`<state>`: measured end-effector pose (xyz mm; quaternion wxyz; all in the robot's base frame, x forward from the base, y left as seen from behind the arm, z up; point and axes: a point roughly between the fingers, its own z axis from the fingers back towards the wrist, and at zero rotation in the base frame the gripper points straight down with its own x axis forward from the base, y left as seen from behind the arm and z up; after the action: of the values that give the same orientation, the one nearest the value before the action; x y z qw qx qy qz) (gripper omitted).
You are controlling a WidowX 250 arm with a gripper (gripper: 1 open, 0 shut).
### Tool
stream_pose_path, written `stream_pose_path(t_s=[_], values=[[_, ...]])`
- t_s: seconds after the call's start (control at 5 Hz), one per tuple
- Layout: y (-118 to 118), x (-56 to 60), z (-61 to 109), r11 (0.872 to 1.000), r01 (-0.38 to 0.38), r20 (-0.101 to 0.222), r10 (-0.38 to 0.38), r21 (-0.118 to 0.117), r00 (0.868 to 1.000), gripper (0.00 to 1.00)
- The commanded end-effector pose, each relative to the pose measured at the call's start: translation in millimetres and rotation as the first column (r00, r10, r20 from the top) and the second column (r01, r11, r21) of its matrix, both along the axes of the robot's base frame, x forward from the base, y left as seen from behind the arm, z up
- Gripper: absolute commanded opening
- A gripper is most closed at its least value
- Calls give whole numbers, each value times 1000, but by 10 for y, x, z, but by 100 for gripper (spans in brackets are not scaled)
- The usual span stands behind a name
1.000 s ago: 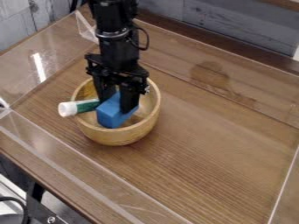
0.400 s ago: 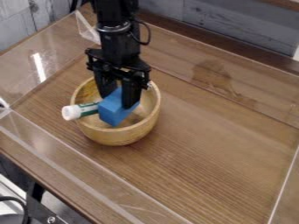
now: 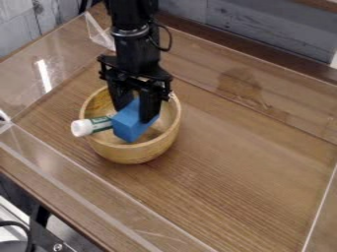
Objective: Remove the blue block from inside the brown bowl and put it on the table
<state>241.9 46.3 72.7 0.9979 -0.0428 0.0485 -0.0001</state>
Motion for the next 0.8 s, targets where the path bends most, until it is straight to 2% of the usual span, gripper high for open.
stream_pose_path(t_s=[0.0,0.6], values=[[13,119,218,1000,-4,88,3,21,996,0],[-44,135,278,1000,-11,94,10,17,995,0]])
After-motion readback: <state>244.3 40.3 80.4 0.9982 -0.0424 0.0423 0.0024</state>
